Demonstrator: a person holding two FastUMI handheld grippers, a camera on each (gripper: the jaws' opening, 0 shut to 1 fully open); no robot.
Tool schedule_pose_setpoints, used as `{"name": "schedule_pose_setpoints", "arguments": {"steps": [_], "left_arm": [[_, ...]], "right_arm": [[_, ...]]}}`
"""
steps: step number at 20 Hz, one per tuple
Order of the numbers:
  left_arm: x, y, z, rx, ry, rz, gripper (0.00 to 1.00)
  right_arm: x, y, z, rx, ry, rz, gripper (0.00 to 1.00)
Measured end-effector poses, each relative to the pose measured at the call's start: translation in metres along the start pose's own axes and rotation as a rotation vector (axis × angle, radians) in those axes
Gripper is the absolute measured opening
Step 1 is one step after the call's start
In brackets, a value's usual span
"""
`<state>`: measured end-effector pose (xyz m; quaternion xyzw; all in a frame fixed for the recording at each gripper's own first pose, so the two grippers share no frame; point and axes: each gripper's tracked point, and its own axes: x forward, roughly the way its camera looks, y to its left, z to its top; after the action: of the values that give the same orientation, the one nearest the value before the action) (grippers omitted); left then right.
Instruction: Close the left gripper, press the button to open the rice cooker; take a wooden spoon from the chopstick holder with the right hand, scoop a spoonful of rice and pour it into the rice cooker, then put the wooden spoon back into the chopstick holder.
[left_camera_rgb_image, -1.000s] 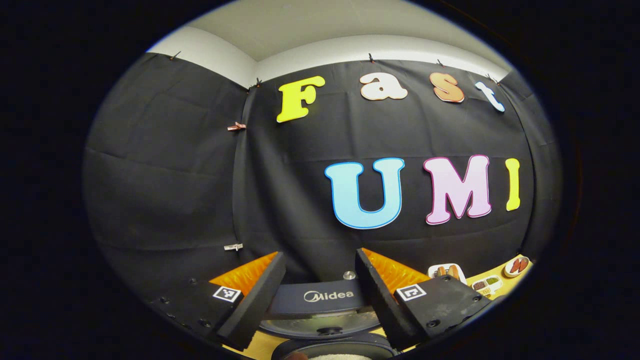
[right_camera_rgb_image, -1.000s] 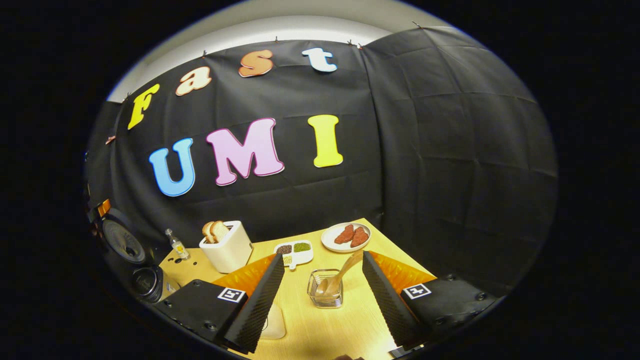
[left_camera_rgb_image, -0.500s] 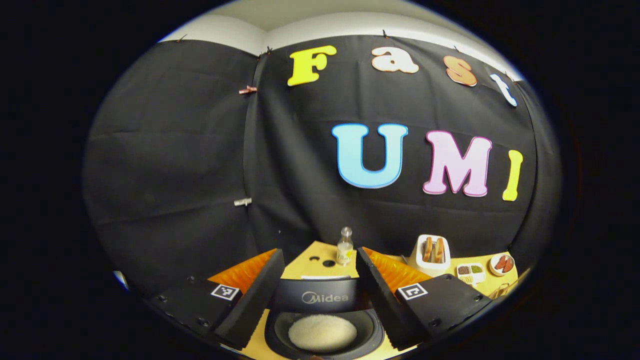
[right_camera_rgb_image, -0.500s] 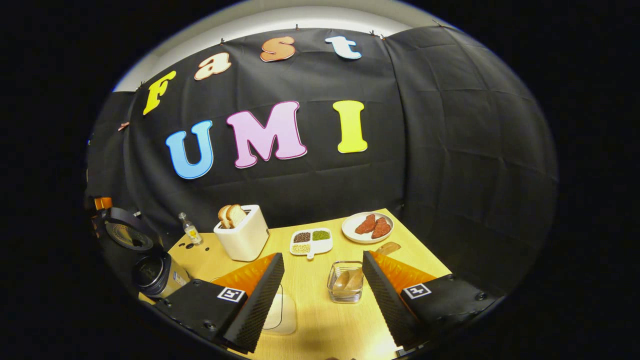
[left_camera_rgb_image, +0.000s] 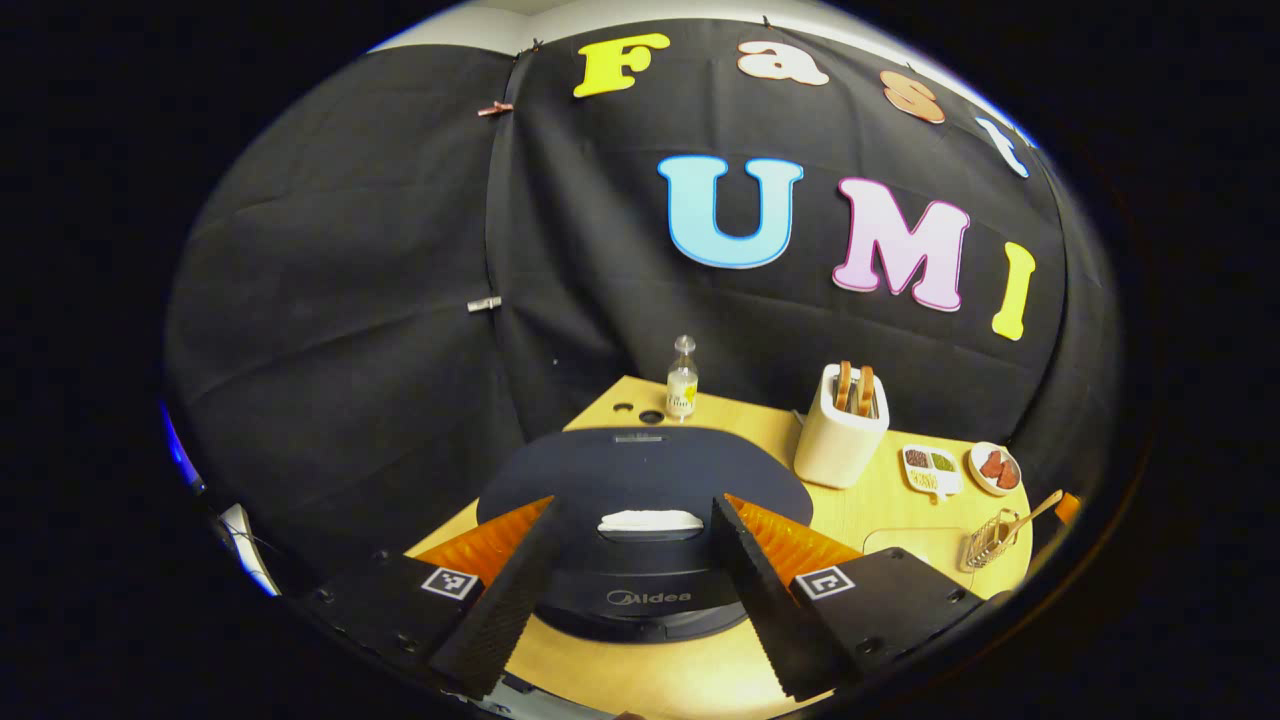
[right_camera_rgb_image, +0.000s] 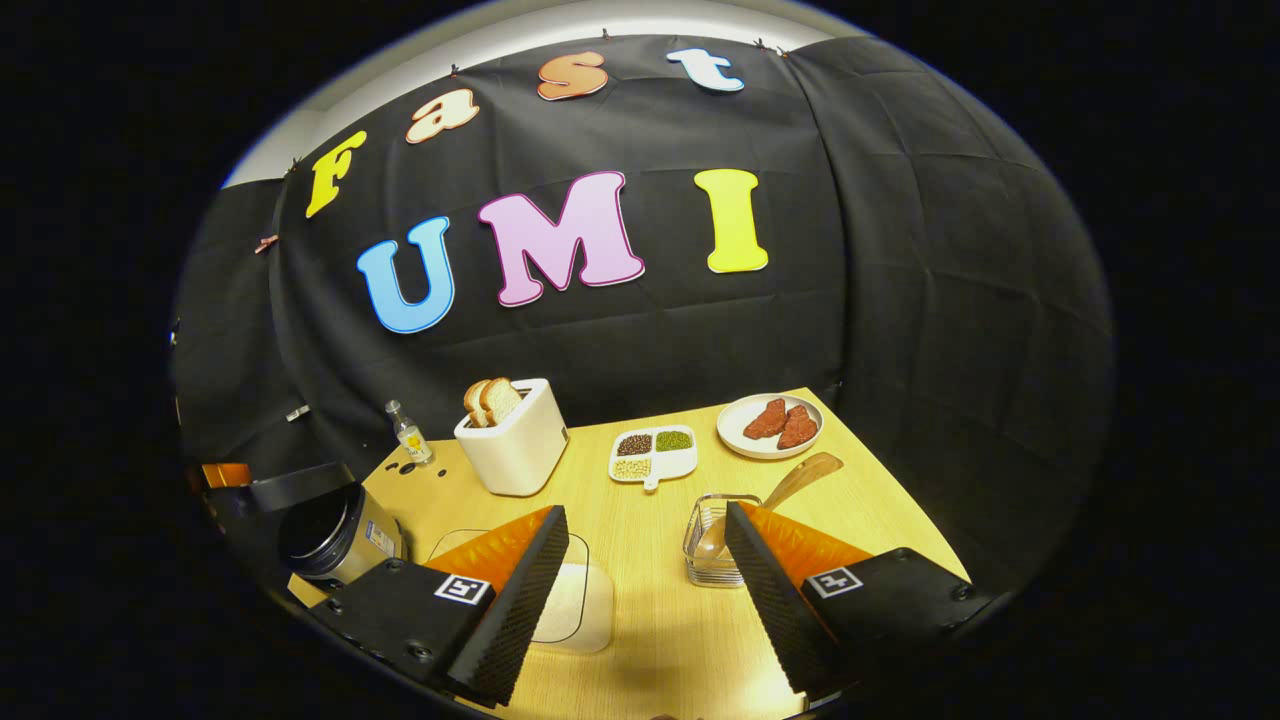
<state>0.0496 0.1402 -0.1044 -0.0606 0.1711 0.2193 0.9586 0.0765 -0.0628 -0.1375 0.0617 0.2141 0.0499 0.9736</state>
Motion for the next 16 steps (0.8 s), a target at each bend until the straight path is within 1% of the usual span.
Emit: {"name": "schedule_pose_setpoints", "arguments": {"steps": [3,7,10,12,14,16], "left_arm": [[0.005,-0.001,-0.024,-0.006,0.025,0.010,1.00],[0.012,-0.004,-0.042,0.036,0.005,0.021,1.00],[0.019,-0.004,-0.068,0.032,0.046,0.024,0.99],[0.023,-0.005,-0.067,0.054,0.027,0.024,0.99],[0.023,-0.004,-0.069,0.033,0.026,0.026,1.00],[0.023,-0.005,-0.069,0.039,0.024,0.031,1.00]], "right_arm": [[0.001,-0.007,-0.002,-0.011,0.006,-0.001,0.98],[0.000,-0.013,-0.004,-0.030,0.008,0.011,0.98],[0.000,-0.021,-0.003,-0.032,0.013,0.025,0.99],[0.000,-0.026,-0.004,-0.023,0.021,0.036,0.99],[0.001,-0.030,-0.005,-0.022,0.027,0.057,0.99],[0.002,-0.033,-0.006,-0.028,0.031,0.082,0.99]]}}
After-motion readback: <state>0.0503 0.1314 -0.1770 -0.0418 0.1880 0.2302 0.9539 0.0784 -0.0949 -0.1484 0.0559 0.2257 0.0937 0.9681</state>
